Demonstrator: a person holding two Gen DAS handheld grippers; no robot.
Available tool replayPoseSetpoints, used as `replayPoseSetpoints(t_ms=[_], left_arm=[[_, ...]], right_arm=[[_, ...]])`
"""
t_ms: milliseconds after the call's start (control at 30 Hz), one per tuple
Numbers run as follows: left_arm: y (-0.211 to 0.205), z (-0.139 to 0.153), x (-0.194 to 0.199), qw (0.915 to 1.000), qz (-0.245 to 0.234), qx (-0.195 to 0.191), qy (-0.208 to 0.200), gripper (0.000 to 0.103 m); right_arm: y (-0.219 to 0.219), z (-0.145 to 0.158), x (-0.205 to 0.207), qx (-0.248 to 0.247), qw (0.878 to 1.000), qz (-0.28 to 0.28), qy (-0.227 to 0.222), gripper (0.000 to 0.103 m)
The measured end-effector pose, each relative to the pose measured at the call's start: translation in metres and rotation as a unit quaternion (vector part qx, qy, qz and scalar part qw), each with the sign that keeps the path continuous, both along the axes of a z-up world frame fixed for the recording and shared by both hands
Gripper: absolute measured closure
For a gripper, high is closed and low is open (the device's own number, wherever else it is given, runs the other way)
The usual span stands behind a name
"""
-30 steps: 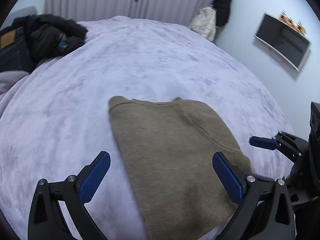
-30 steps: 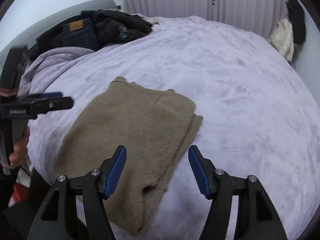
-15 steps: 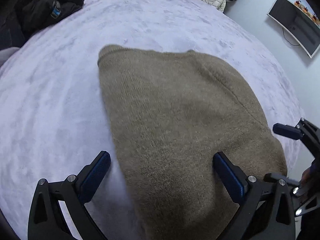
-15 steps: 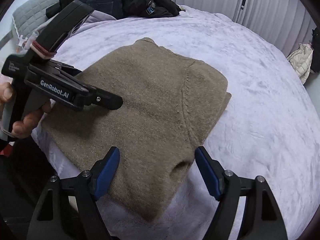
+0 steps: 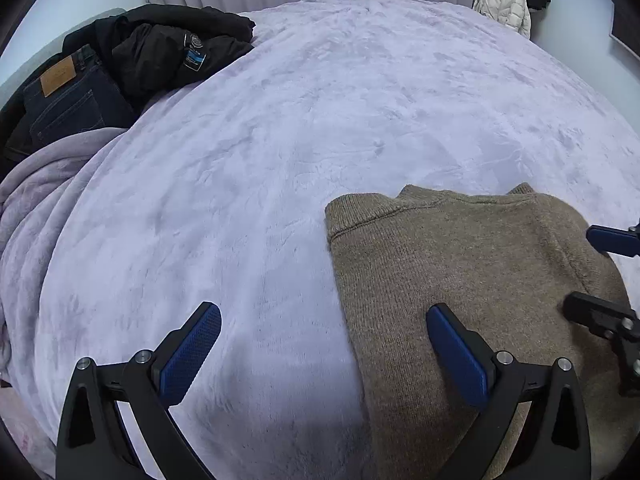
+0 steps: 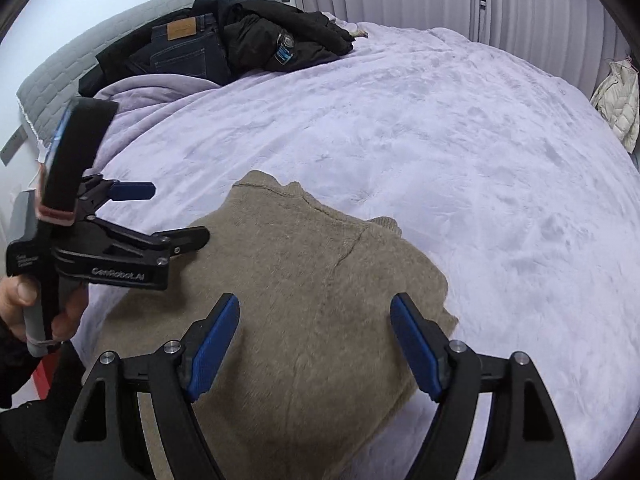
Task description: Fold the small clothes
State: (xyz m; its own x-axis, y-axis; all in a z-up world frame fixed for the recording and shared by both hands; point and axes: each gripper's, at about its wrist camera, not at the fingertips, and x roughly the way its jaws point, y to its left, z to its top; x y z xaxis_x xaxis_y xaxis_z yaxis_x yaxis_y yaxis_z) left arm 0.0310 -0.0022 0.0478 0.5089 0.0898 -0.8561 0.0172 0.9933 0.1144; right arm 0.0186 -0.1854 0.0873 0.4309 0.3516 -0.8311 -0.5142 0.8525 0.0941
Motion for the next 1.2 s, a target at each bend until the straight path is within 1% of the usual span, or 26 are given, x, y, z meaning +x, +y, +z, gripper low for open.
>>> replayPoseSetpoints(t_ms=[33, 67, 100, 133, 167, 233, 267, 333, 367, 433, 500, 567, 633, 667, 700, 767, 833, 867, 933, 1000, 1067, 1133, 1200], left_arm=[[-0.001, -0.003, 0.002, 1.0000, -0.001, 0.001, 0.003, 0.000], [-0.002, -0.004, 0.003, 1.0000, -0.002, 0.001, 0.007, 0.000], [-0.002, -0.005, 0.003, 1.0000, -0.002, 0.000, 0.009, 0.000], [-0.002, -0.003, 0.003, 0.9999, -0.001, -0.003, 0.010, 0.000], [-0.001, 0.002, 0.000, 0.9999, 0.001, -0.007, 0.010, 0.000], [0.000, 0.014, -0.011, 0.9998, 0.001, -0.019, 0.009, 0.000], [-0.001, 0.020, -0.017, 0.9996, -0.004, -0.025, 0.008, 0.000], [-0.004, 0.029, -0.034, 0.9996, -0.012, -0.026, -0.001, 0.000], [-0.006, 0.032, -0.044, 0.9996, -0.014, -0.023, -0.001, 0.000], [-0.006, 0.031, -0.061, 0.9997, -0.012, -0.022, 0.001, 0.000], [-0.006, 0.025, -0.076, 0.9998, -0.012, -0.016, 0.002, 0.000], [-0.003, 0.018, -0.089, 0.9999, -0.009, -0.009, 0.002, 0.000], [0.004, 0.016, -0.100, 0.9996, 0.000, -0.028, 0.003, 0.000], [0.007, 0.018, -0.107, 0.9992, 0.005, -0.039, 0.001, 0.000], [0.008, 0.021, -0.113, 0.9992, 0.009, -0.039, -0.003, 0.000], [0.007, 0.027, -0.124, 0.9996, 0.013, -0.022, -0.011, 0.000], [0.003, 0.033, -0.134, 0.9998, 0.006, -0.013, -0.015, 0.000], [0.000, 0.037, -0.138, 0.9997, 0.000, -0.013, -0.022, 0.000], [-0.006, 0.041, -0.145, 0.9993, -0.008, -0.015, -0.032, 0.000], [-0.012, 0.035, -0.146, 0.9996, -0.007, -0.009, -0.024, 0.000], [-0.015, 0.020, -0.146, 1.0000, 0.000, 0.006, -0.004, 0.000], [-0.016, 0.006, -0.148, 0.9999, 0.001, 0.005, 0.010, 0.000], [-0.019, -0.003, -0.152, 0.9999, 0.000, 0.008, 0.014, 0.000]], right_arm=[[0.000, -0.012, 0.010, -0.014, 1.000, -0.011, 0.019, 0.023], [-0.003, -0.024, 0.019, -0.017, 0.999, -0.021, 0.037, 0.023], [-0.009, -0.031, 0.025, -0.001, 0.998, -0.032, 0.046, 0.023], [-0.013, -0.032, 0.027, 0.009, 0.998, -0.042, 0.047, 0.023], [-0.014, -0.030, 0.026, 0.006, 0.998, -0.045, 0.045, 0.023], [-0.013, -0.017, 0.013, -0.006, 0.998, -0.055, 0.028, 0.022], [-0.012, -0.008, 0.001, -0.003, 0.999, -0.049, 0.018, 0.022], [-0.008, 0.013, -0.029, 0.013, 1.000, -0.014, -0.010, 0.022], [-0.004, 0.022, -0.045, 0.010, 1.000, 0.001, -0.026, 0.022], [0.003, 0.029, -0.074, 0.001, 0.999, 0.026, -0.046, 0.022], [0.011, 0.028, -0.097, 0.000, 0.998, 0.044, -0.051, 0.022], [0.018, 0.014, -0.116, -0.025, 0.997, 0.053, -0.053, 0.022], [0.020, -0.007, -0.132, -0.058, 0.995, 0.054, -0.056, 0.022], [0.019, -0.013, -0.141, -0.069, 0.994, 0.053, -0.068, 0.022], [0.018, -0.017, -0.149, -0.081, 0.992, 0.053, -0.083, 0.022], [0.017, -0.017, -0.167, -0.105, 0.988, 0.056, -0.103, 0.022], [0.017, -0.010, -0.179, -0.116, 0.986, 0.056, -0.108, 0.022], [0.015, -0.005, -0.182, -0.117, 0.985, 0.057, -0.111, 0.022], [0.013, 0.010, -0.189, -0.100, 0.985, 0.060, -0.125, 0.022], [0.015, 0.024, -0.185, -0.078, 0.985, 0.067, -0.138, 0.022], [0.018, 0.032, -0.165, -0.051, 0.987, 0.080, -0.131, 0.021], [0.017, 0.030, -0.132, -0.029, 0.992, 0.077, -0.097, 0.021], [0.012, 0.019, -0.092, -0.003, 0.998, 0.050, -0.047, 0.021]])
